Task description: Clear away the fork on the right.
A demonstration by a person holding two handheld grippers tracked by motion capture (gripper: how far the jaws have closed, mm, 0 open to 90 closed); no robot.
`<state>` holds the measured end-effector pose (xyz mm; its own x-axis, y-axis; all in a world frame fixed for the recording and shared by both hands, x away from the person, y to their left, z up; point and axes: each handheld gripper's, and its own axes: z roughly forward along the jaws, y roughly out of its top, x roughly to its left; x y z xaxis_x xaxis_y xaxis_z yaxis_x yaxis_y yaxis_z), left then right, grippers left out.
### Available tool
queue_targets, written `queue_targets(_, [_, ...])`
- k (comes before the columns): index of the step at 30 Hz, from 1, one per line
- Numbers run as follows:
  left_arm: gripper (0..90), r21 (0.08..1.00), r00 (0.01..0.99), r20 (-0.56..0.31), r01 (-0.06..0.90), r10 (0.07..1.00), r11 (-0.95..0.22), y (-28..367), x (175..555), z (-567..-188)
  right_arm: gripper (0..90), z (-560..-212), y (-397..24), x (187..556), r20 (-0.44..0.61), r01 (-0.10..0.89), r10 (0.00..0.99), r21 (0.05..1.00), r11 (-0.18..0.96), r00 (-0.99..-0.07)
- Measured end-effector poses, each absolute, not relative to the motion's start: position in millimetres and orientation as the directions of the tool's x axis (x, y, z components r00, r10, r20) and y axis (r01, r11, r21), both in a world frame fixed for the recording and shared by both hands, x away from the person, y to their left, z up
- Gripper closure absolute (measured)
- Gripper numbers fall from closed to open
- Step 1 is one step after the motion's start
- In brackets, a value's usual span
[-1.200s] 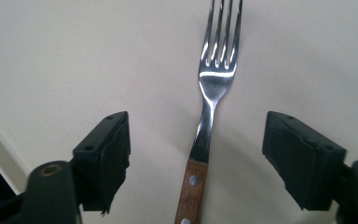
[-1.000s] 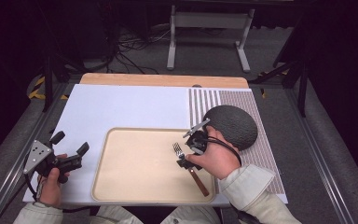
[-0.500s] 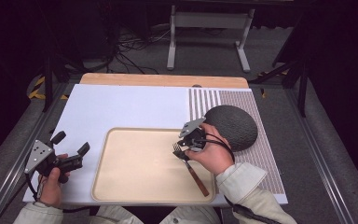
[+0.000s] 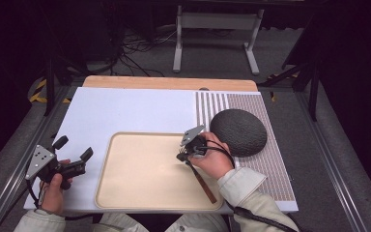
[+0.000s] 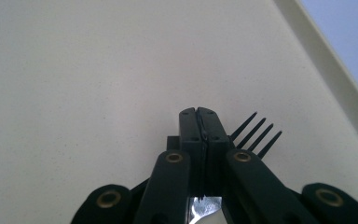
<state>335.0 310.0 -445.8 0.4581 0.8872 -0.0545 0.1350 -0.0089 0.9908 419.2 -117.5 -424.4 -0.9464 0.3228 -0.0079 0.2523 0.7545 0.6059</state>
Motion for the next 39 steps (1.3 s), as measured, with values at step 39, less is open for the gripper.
queue_targets(39, [1.1,0.99,0.457,-0.051,0.138,0.888,-0.014,309,335,-446,90.0,-439,-132,434,-0.069,0.288,0.4,0.582,0.76,-0.914])
